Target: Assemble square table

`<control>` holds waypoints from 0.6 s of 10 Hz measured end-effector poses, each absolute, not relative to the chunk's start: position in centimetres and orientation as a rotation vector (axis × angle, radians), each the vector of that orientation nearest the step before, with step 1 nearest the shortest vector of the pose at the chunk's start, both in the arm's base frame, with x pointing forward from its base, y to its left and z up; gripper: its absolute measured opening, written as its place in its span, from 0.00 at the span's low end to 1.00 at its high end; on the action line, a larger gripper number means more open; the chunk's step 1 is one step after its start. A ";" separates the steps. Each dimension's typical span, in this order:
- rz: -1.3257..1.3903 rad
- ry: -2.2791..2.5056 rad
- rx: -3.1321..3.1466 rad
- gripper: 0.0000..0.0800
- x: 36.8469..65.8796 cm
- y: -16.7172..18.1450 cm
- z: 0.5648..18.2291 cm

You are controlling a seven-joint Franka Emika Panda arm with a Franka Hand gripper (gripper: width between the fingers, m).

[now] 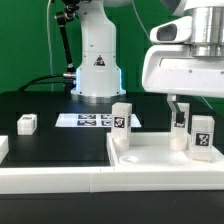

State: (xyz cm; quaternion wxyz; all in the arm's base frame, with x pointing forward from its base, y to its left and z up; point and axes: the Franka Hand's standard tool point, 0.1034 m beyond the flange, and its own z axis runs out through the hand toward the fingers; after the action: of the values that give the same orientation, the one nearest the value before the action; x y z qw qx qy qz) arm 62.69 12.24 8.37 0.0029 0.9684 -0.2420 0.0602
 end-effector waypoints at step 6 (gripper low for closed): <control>0.187 -0.284 3.076 0.81 62.7 11.9 8.2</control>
Offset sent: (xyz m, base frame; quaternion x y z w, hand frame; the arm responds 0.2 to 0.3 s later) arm 0.0007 0.0029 0.0017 -0.0019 -0.0017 -0.1855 0.9826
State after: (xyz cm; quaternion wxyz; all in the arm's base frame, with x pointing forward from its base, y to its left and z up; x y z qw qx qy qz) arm 62.68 11.93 8.23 0.0233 0.9937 -0.0918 0.0605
